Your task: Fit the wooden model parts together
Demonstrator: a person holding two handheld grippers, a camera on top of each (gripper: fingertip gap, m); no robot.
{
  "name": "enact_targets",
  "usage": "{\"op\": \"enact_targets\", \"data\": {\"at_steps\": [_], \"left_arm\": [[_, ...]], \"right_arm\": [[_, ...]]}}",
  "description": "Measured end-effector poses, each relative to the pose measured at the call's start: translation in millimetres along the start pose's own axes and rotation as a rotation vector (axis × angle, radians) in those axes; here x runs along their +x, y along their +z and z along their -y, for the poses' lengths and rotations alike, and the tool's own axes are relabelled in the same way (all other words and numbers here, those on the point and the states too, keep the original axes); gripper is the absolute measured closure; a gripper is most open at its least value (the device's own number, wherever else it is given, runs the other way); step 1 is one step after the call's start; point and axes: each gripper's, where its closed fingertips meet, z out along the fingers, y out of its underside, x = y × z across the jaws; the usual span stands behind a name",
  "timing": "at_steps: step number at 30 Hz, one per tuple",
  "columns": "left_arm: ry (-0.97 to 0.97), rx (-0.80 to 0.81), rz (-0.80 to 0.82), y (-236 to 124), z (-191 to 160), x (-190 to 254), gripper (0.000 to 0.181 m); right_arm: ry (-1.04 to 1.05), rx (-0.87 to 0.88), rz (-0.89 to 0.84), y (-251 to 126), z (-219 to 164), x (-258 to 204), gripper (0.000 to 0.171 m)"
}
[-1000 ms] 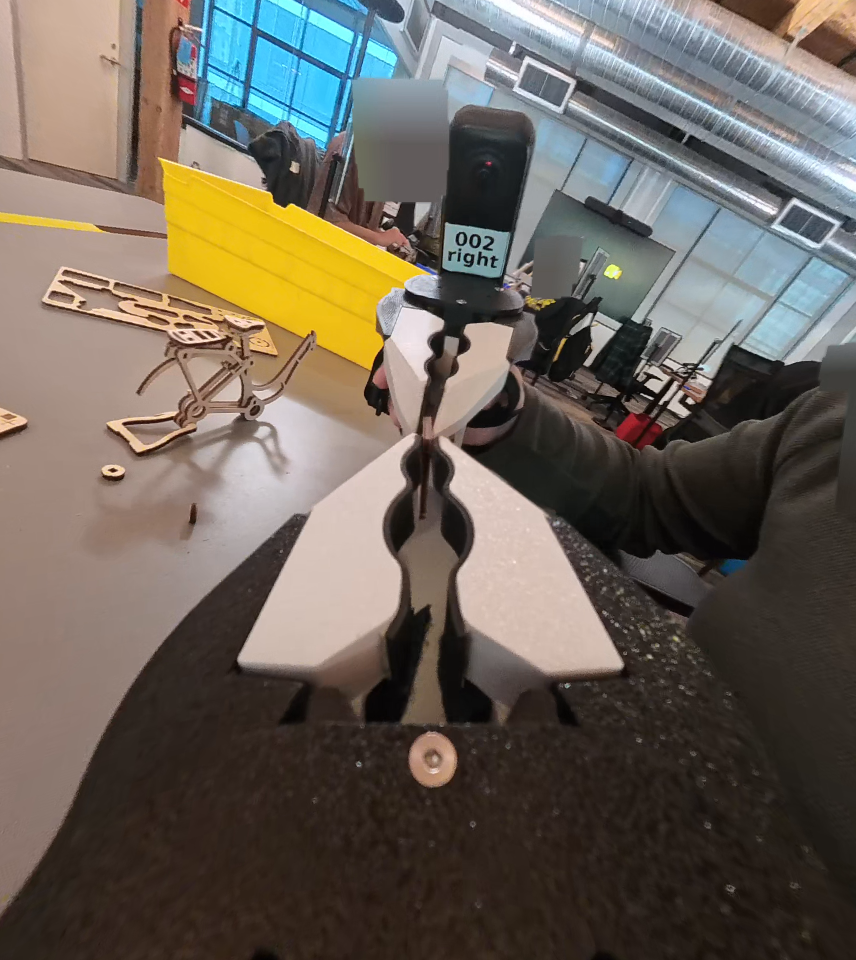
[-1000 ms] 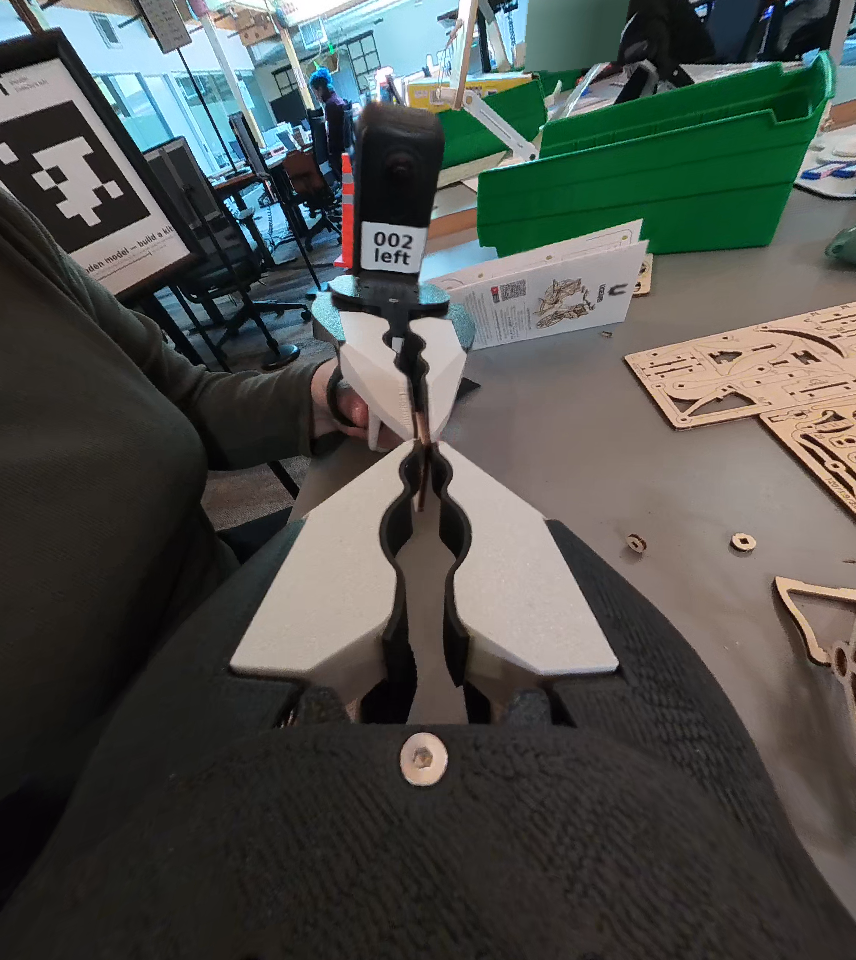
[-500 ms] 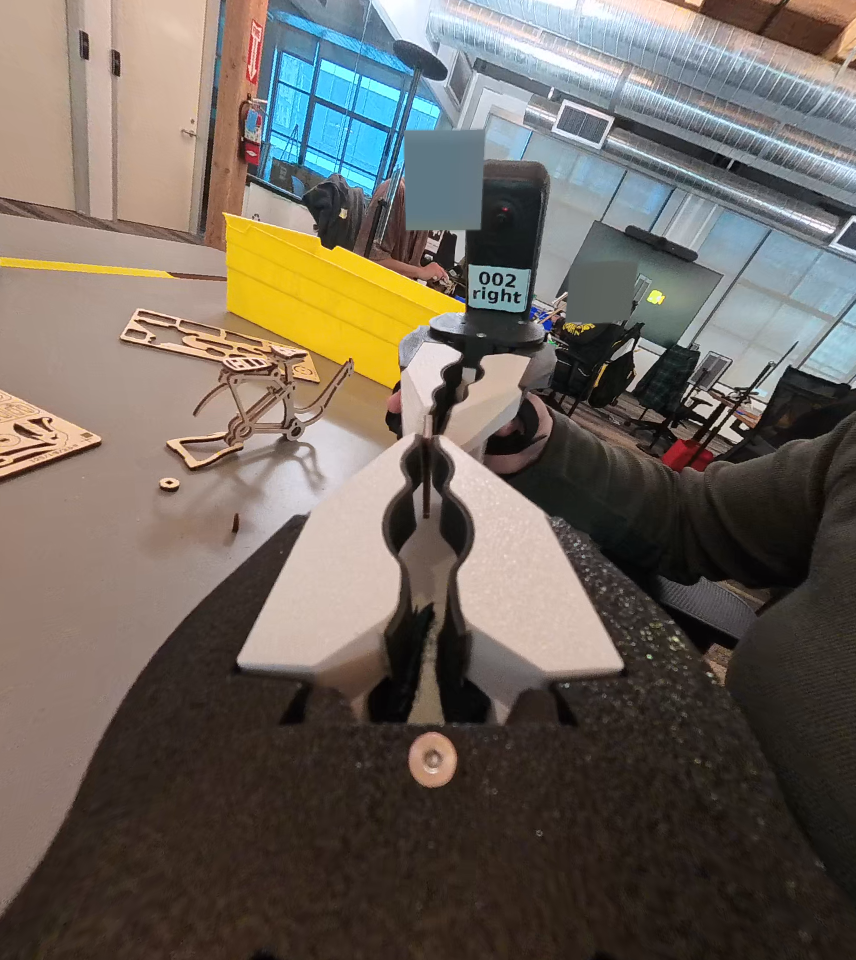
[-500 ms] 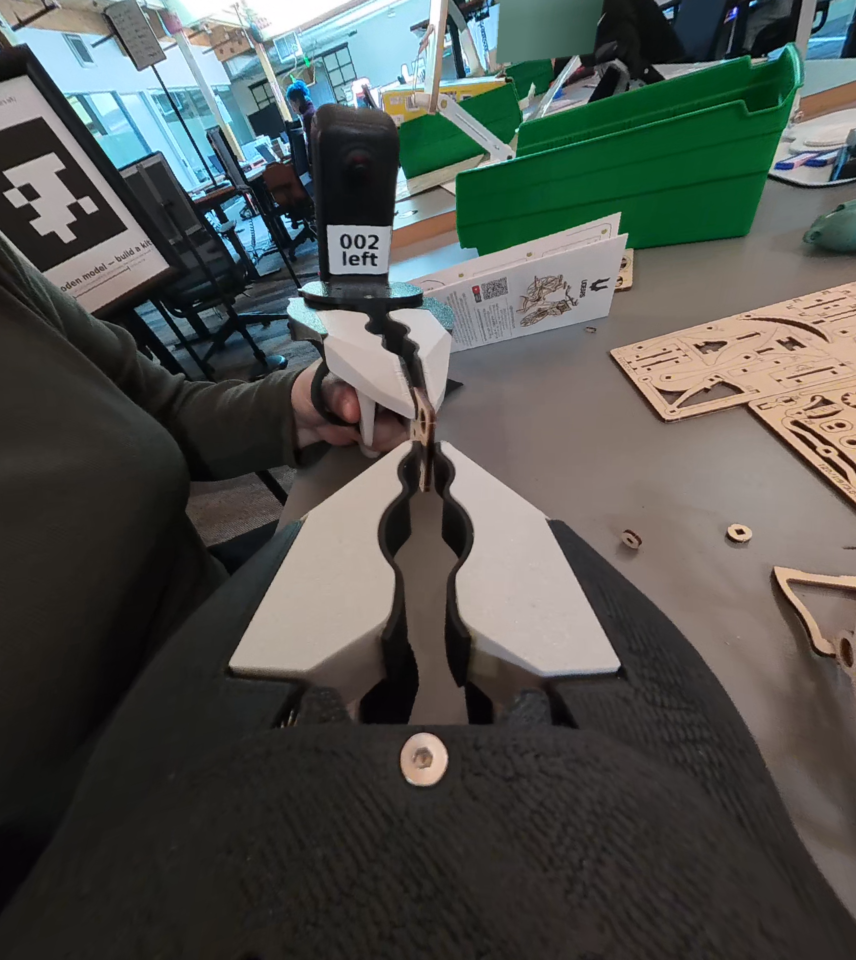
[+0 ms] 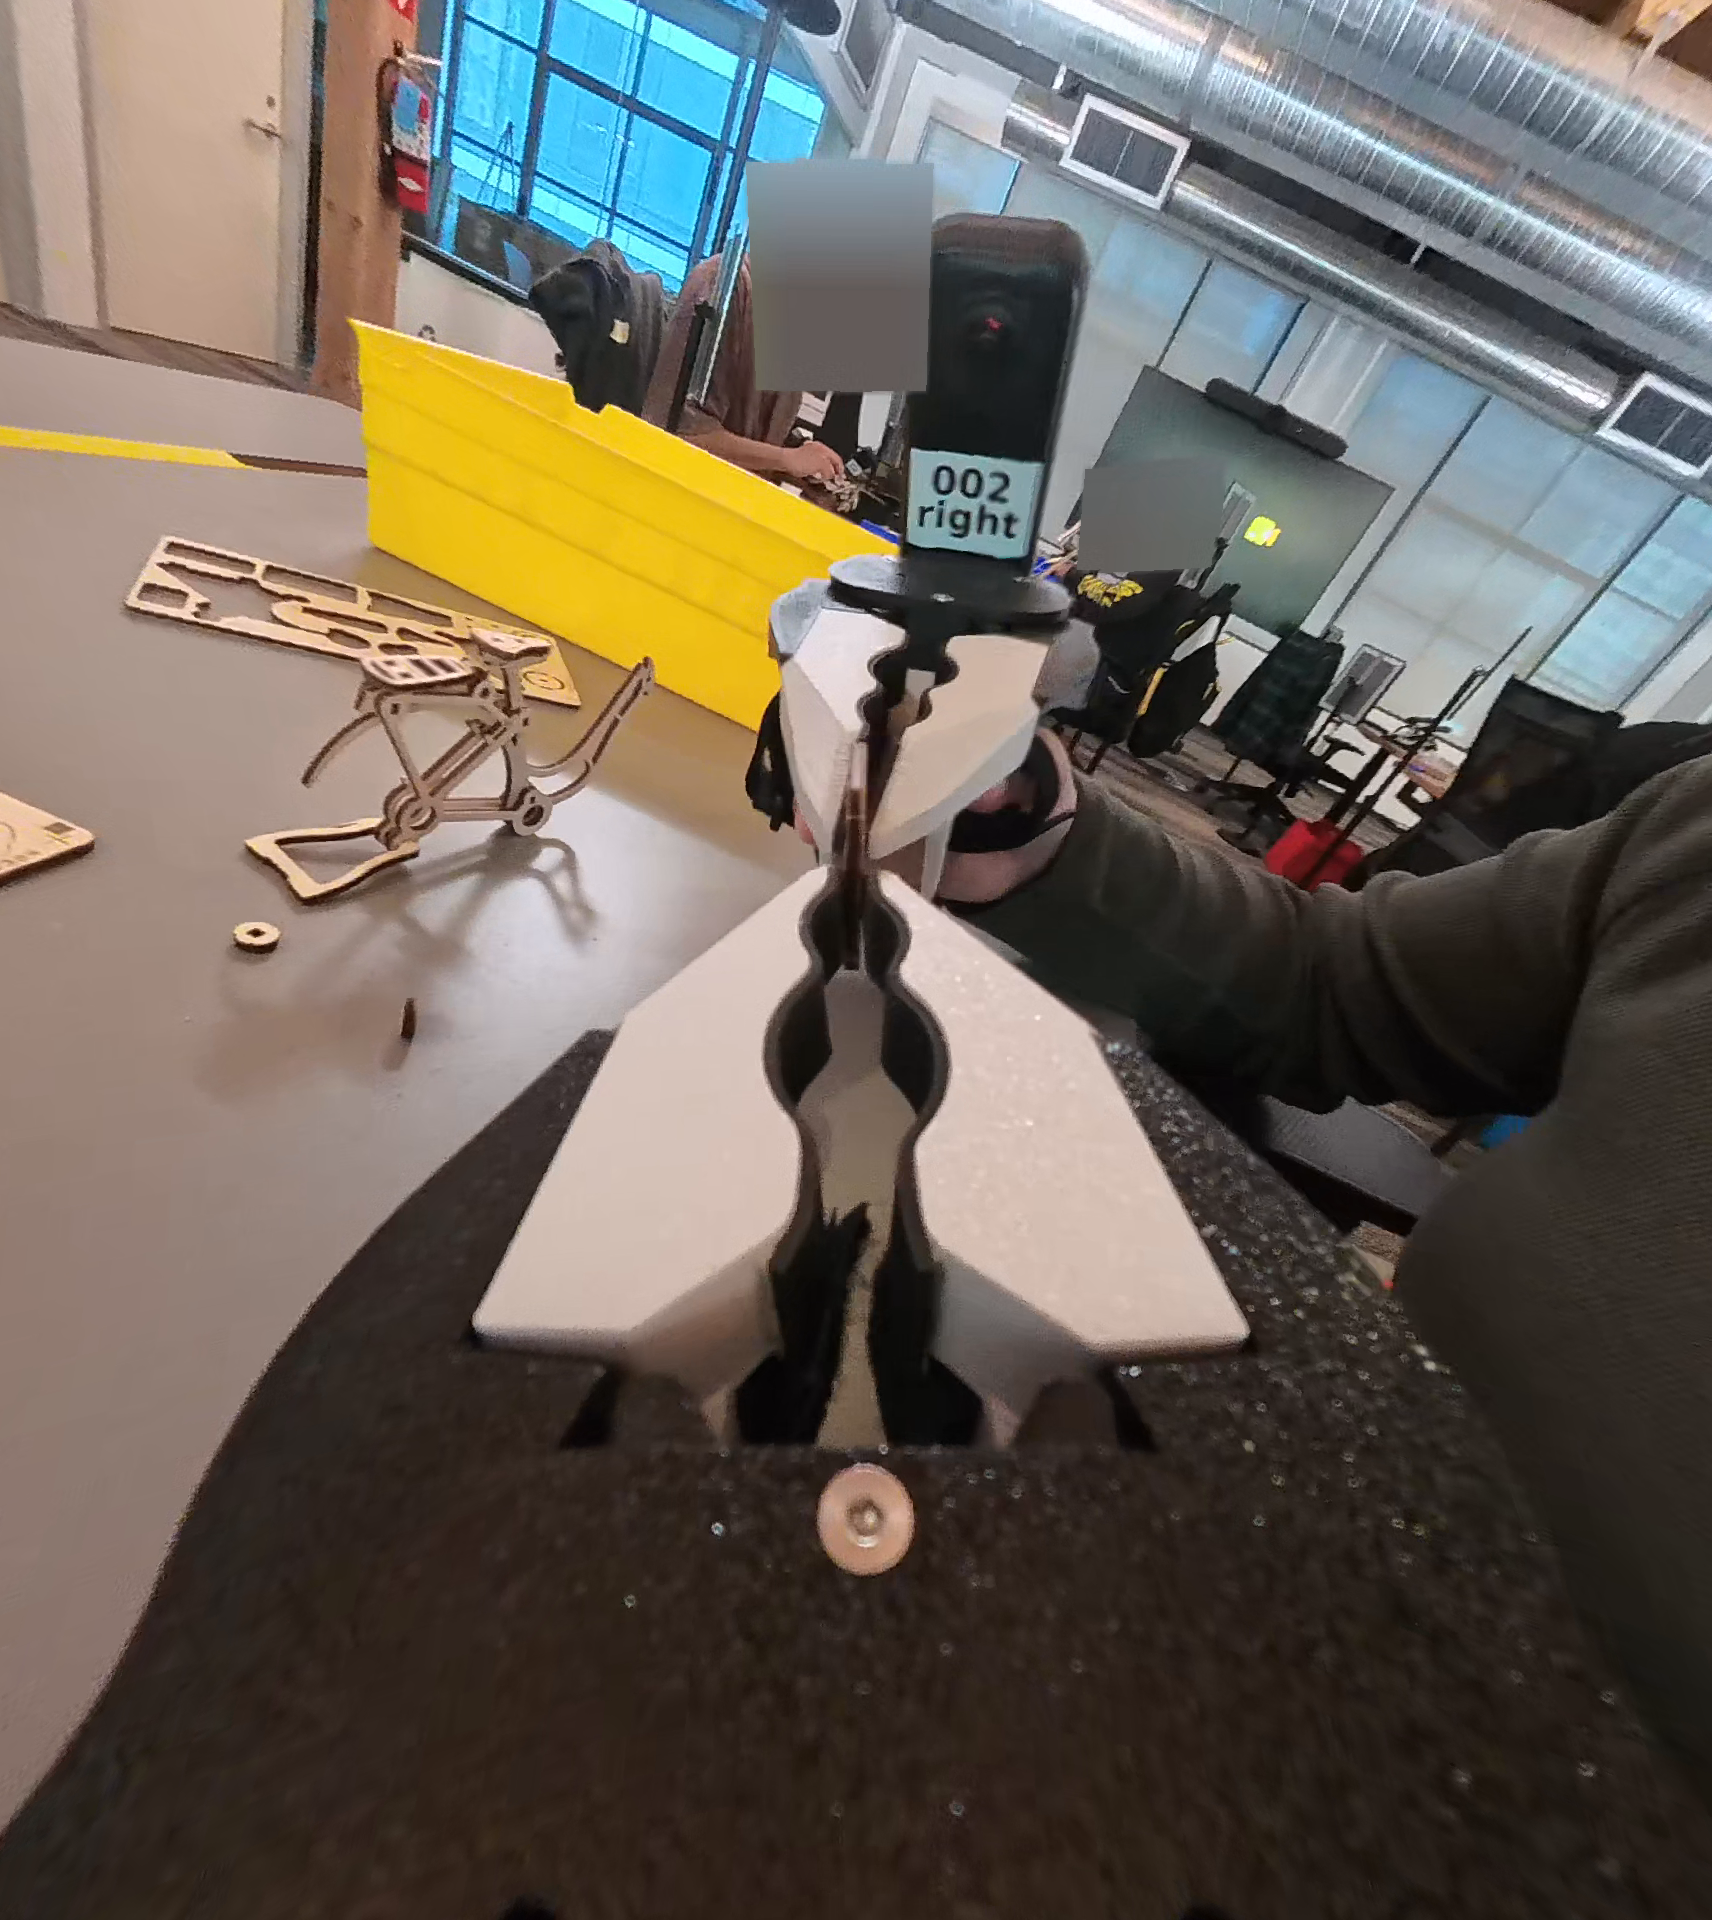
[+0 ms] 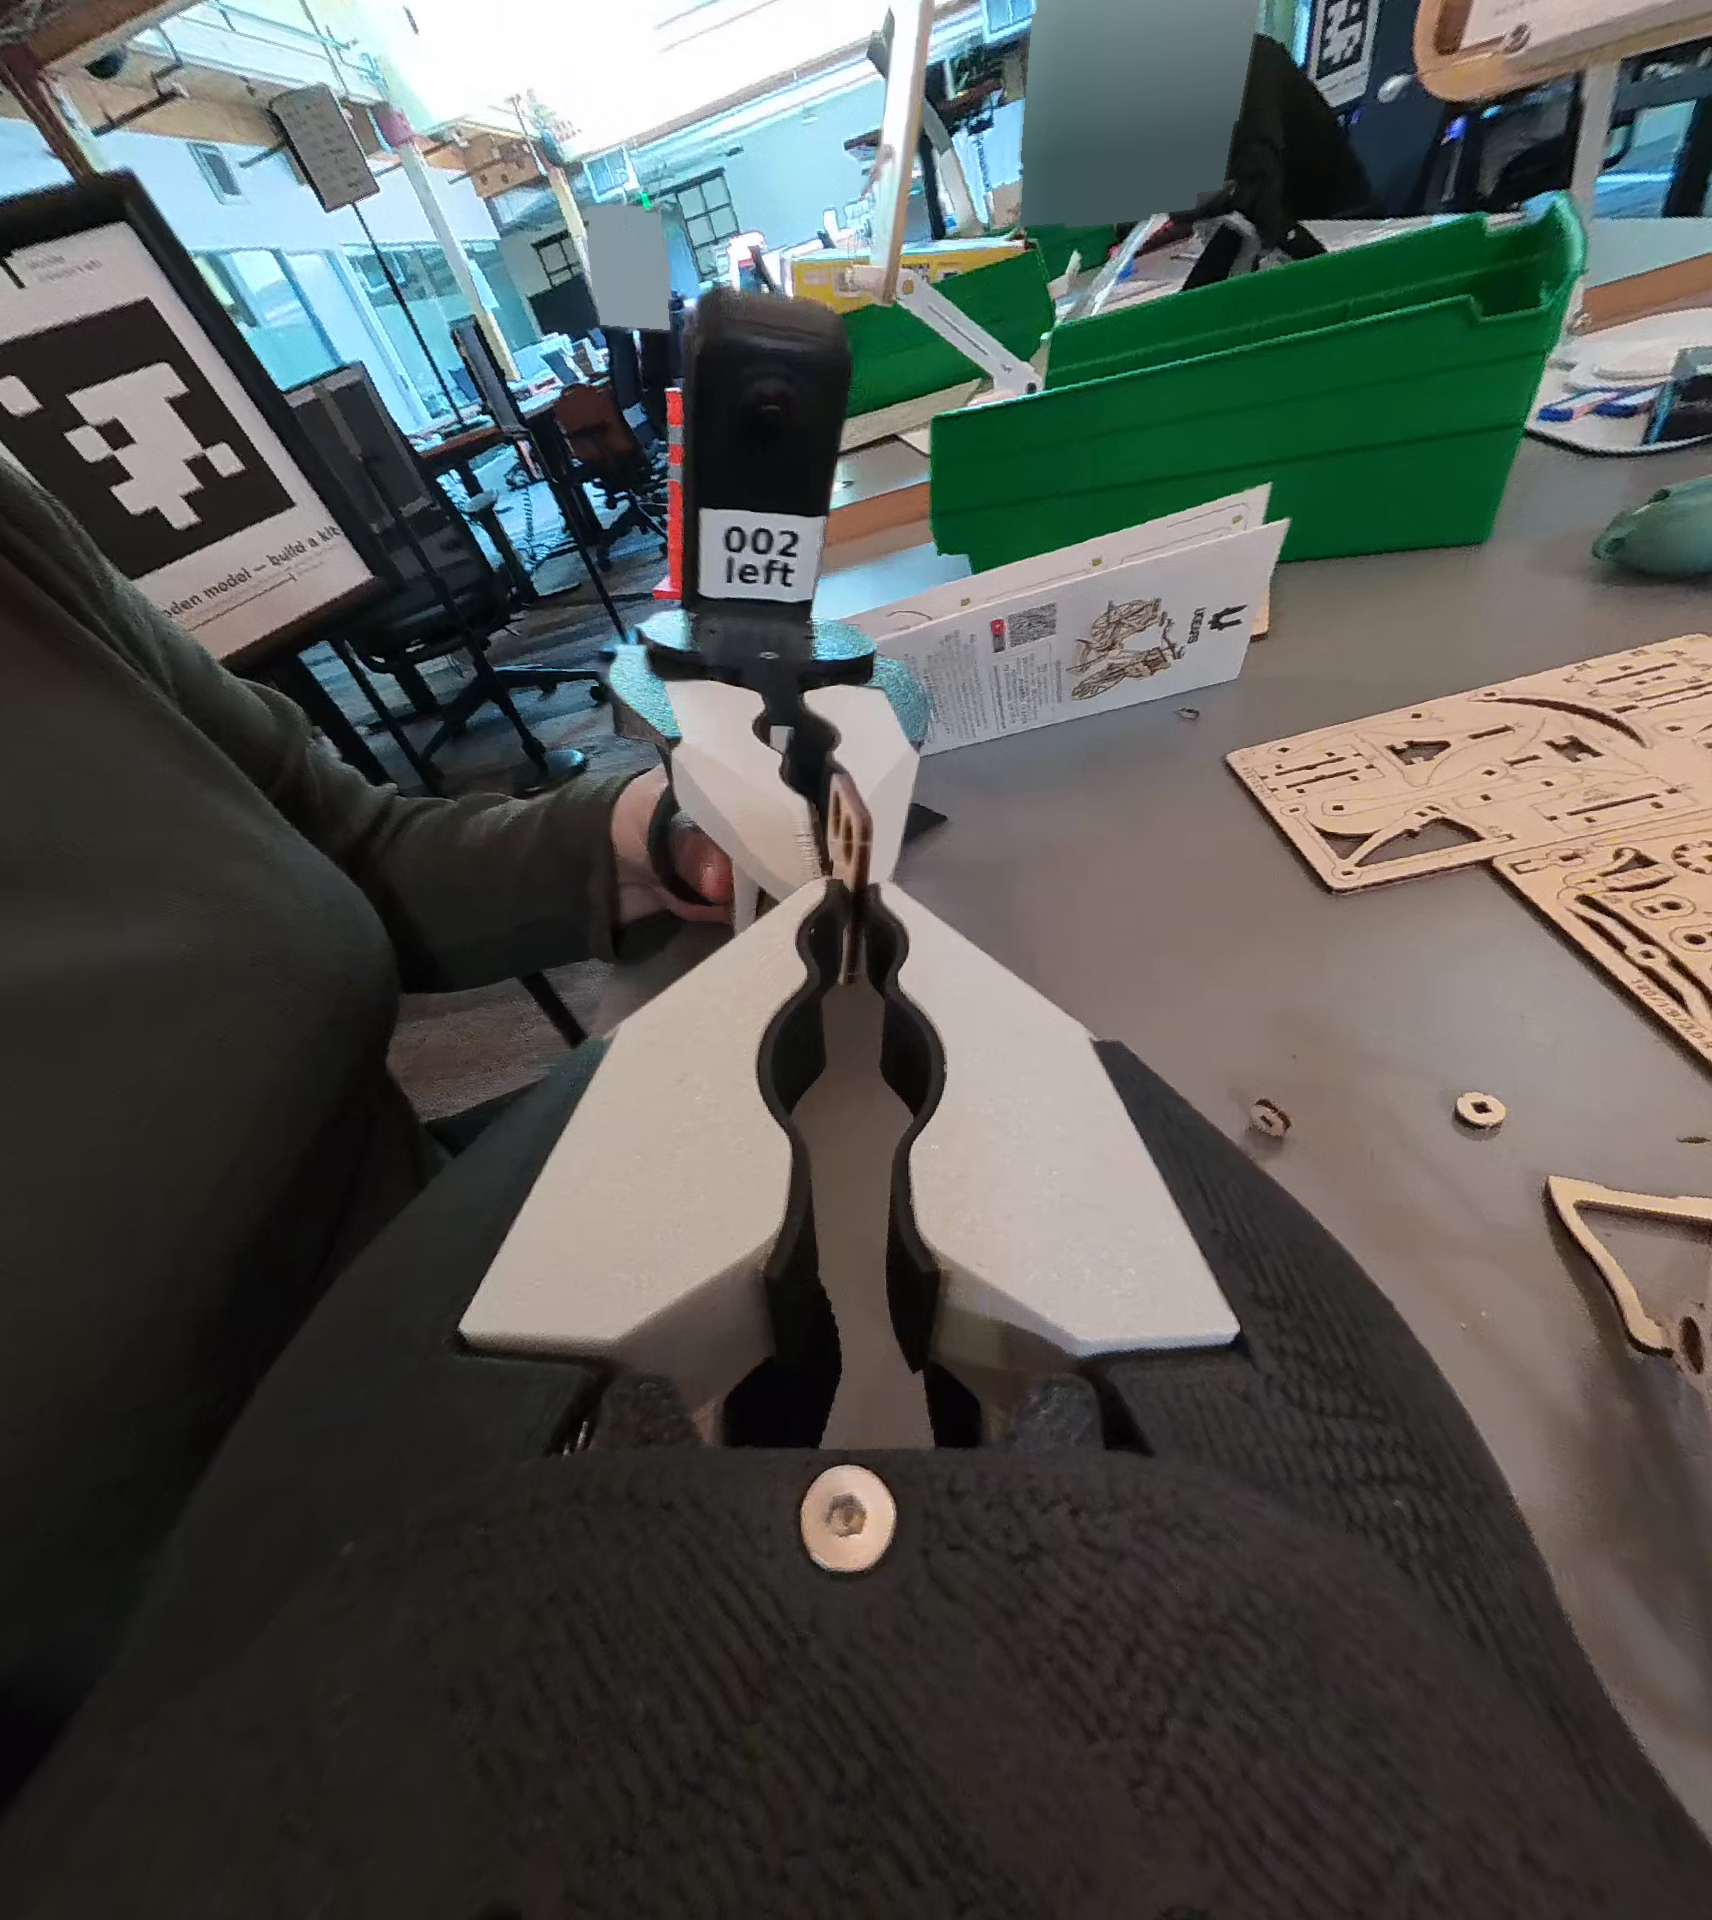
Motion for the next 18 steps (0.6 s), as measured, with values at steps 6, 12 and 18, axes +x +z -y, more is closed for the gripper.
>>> {"op": "enact_targets", "data": {"at_steps": [6, 12, 18], "left_arm": [[0.091, 0.004, 0.135, -1.8, 1.2, -9.8, 0.181], [0.251, -0.023, 0.266, -4.2, 0.4, -17.1, 0.181], [0.381, -0.062, 0.355, -4.8, -2.4, -21.6, 0.181]], "right_arm": [[-0.095, -0.012, -0.16, 4.1, 0.7, 10.0, 0.168], [-0.152, -0.029, -0.264, 6.8, -0.9, 15.8, 0.167], [-0.175, -0.037, -0.333, 8.7, -4.6, 23.7, 0.17]]}}
